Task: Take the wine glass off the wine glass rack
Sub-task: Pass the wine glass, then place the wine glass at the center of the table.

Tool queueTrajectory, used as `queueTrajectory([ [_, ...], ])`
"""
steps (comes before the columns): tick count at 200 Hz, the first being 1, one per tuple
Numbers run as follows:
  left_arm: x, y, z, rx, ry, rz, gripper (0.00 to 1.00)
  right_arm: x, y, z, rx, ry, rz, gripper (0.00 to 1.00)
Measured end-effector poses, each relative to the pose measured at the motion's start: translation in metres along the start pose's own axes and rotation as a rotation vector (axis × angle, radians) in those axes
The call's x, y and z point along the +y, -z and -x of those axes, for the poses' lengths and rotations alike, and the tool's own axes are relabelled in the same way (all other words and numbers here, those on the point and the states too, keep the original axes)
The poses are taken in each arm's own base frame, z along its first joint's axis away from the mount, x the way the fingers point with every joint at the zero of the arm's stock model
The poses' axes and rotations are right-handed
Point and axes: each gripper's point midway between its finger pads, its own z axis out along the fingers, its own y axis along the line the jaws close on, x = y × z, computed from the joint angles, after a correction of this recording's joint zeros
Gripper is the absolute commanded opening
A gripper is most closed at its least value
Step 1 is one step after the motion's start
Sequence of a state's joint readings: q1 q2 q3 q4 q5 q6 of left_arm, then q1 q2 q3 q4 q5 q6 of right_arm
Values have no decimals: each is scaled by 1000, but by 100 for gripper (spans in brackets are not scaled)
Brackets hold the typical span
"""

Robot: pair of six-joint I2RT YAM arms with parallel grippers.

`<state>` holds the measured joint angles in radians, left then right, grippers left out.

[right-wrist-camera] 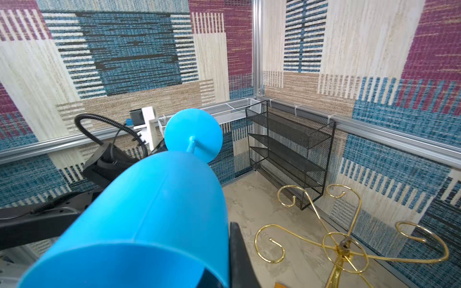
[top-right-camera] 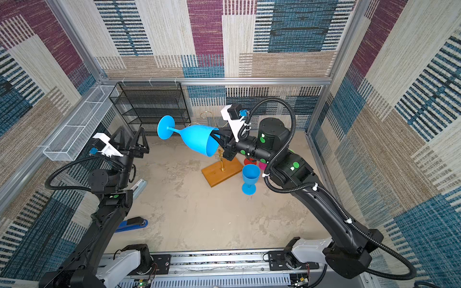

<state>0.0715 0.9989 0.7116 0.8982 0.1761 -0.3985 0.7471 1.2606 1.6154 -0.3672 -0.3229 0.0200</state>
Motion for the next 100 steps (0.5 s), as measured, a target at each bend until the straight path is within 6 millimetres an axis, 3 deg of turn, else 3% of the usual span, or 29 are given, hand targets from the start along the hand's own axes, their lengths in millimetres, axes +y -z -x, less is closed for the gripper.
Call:
queueTrajectory([
  [23,7,1,-5,29,17,20,98,19,-1,-29,97,-3,15,0],
  [69,18,6,-14,70,2,57,98,44,-7,-138,480,-30,-6,0],
  [100,24,8,-17,85,-16,75,98,30,8,-195,715,-75,-117,0],
])
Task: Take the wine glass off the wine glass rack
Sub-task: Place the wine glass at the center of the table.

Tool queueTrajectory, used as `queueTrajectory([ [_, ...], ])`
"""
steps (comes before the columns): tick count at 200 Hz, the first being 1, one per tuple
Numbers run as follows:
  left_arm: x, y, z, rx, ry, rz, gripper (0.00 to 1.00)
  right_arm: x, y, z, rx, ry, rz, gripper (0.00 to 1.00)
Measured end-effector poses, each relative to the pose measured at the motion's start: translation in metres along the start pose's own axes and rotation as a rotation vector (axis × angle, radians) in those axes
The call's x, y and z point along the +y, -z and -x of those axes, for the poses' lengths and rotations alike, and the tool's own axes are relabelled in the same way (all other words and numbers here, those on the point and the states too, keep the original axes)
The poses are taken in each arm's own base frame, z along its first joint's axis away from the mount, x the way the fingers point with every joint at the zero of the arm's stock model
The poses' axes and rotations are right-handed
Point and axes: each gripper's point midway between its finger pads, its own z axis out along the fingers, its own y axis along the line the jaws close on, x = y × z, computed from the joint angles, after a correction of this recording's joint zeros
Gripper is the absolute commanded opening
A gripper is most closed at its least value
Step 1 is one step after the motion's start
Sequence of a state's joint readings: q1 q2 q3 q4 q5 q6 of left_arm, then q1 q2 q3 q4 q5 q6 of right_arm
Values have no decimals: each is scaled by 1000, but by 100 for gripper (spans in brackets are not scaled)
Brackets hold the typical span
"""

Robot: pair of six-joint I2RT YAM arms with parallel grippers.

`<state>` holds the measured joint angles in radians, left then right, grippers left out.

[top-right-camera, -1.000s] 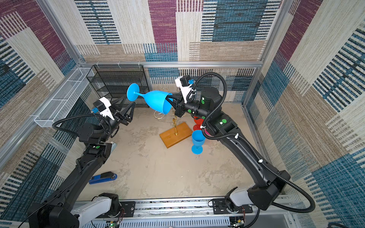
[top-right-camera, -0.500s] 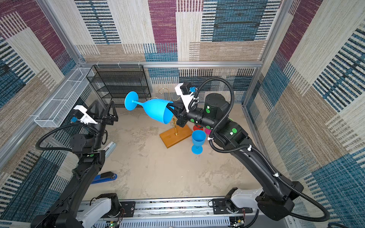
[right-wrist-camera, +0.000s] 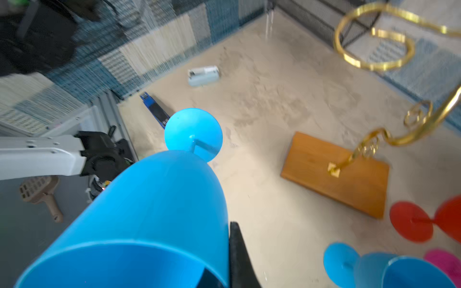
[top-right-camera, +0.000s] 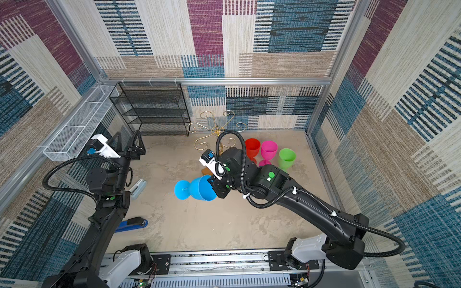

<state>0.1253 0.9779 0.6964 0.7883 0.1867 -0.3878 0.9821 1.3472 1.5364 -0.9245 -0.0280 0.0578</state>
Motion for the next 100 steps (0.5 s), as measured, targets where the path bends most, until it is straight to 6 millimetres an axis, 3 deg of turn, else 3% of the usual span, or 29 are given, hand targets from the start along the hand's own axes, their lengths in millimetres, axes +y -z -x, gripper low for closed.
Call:
queueTrajectory([
  [25,3,0,-1,3,-3,6,98,-12,-21,-40,204,-57,-74,0],
  [44,6,-1,-7,15,-1,13,98,-18,-30,-59,310,-87,-116,0],
  [100,10,0,-12,26,-20,22,98,-33,-54,-73,475,-133,-230,0],
])
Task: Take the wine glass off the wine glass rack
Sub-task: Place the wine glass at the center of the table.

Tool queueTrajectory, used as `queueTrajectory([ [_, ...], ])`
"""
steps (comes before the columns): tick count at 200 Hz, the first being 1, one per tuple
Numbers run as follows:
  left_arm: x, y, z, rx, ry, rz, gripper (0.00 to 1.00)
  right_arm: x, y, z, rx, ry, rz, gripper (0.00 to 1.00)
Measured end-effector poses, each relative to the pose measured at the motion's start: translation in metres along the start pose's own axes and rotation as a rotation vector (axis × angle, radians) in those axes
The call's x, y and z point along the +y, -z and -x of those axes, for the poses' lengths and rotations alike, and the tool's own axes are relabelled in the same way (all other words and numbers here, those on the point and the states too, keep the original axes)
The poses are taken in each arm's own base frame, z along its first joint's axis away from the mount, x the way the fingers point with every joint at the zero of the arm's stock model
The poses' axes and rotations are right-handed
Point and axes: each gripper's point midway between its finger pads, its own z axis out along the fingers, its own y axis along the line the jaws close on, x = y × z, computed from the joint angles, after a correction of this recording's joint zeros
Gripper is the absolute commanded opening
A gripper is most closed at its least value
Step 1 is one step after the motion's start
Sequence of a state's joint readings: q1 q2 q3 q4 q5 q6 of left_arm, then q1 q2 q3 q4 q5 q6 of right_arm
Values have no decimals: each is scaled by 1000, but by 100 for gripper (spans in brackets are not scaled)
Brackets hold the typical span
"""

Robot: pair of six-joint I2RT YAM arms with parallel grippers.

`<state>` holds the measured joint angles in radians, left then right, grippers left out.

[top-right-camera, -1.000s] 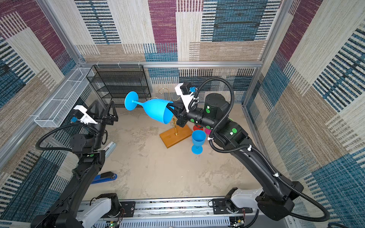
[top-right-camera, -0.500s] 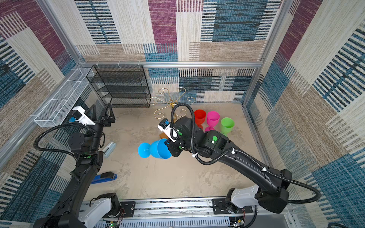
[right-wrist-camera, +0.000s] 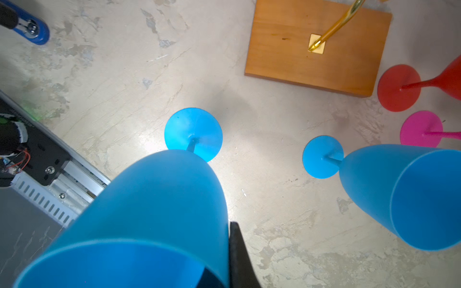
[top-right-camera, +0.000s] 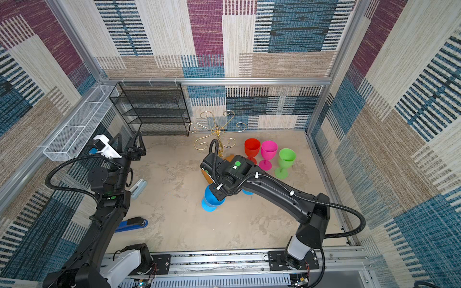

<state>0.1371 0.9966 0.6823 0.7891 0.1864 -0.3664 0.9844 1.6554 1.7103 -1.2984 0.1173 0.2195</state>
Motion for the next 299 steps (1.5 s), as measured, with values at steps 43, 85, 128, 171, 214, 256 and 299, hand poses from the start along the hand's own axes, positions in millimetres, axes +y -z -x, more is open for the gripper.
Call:
queueTrajectory([
  [43,3,2,-4,9,-31,7,98,-6,-45,-19,151,-6,-76,0],
  [85,7,1,-11,24,-45,16,98,-9,-58,-21,194,-4,-113,13],
  [128,11,1,-19,40,-43,25,98,-9,-57,-12,173,-5,-118,40],
  [171,13,1,-20,36,-45,28,98,-5,-17,18,29,-28,-74,60],
  [214,15,4,-26,56,-49,35,99,-16,70,41,-275,-98,27,83],
  [256,14,11,-28,94,-73,44,99,-64,115,18,-529,-227,61,99],
  [299,22,29,-52,190,-96,84,99,-127,127,4,-763,-353,-43,99],
])
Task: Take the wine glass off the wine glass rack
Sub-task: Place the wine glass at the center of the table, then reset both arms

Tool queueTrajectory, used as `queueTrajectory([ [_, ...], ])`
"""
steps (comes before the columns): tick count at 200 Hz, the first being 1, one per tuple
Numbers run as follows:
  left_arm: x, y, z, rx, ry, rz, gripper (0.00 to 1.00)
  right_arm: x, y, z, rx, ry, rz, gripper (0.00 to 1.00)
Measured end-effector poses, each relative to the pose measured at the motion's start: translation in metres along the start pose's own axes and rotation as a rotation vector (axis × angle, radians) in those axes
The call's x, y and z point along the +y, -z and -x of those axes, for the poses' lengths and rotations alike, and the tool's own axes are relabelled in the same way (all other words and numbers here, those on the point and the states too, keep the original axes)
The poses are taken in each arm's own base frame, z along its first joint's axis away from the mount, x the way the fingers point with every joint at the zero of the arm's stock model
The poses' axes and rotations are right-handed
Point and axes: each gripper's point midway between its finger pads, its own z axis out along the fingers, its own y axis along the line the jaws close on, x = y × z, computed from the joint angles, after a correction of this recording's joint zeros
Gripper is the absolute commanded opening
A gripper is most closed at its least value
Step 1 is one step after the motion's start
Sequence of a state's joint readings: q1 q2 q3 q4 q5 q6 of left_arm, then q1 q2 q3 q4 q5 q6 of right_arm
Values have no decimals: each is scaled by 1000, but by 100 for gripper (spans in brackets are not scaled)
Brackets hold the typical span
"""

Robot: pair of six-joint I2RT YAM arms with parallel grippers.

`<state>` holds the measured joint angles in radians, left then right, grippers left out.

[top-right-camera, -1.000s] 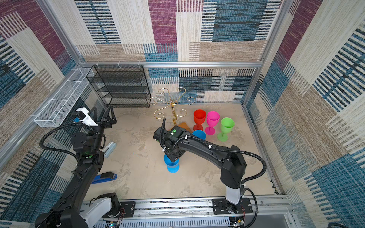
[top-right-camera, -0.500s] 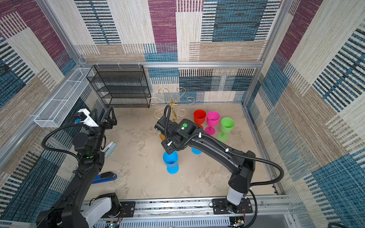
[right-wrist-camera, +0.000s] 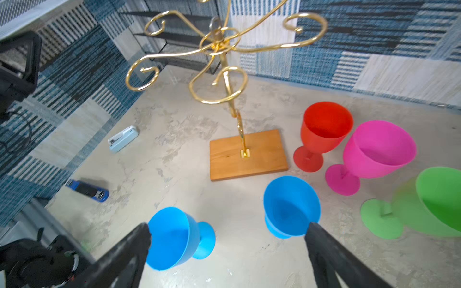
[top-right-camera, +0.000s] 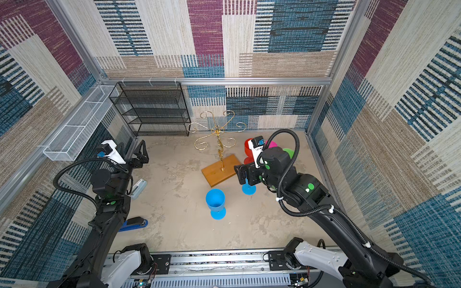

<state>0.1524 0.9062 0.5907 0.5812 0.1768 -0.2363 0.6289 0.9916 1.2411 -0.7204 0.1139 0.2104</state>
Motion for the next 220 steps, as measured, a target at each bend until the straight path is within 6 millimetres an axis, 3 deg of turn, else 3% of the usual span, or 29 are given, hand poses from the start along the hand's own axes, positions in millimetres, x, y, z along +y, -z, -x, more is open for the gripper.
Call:
queueTrajectory([
  [56,18,20,-76,162,4,93,99,-80,-30,3,-167,-52,-195,99],
  [80,20,28,-106,221,2,110,99,-111,-41,-13,-160,-89,-248,99],
  [107,19,33,-127,245,-2,113,99,-141,-46,-37,-129,-155,-298,99],
  [145,17,38,-144,261,-23,111,99,-145,-45,-61,-106,-193,-295,99],
  [179,19,43,-160,279,-35,118,99,-155,-57,-99,-45,-214,-317,99],
  [220,24,50,-185,314,-50,126,99,-165,-72,-122,-30,-208,-333,99],
])
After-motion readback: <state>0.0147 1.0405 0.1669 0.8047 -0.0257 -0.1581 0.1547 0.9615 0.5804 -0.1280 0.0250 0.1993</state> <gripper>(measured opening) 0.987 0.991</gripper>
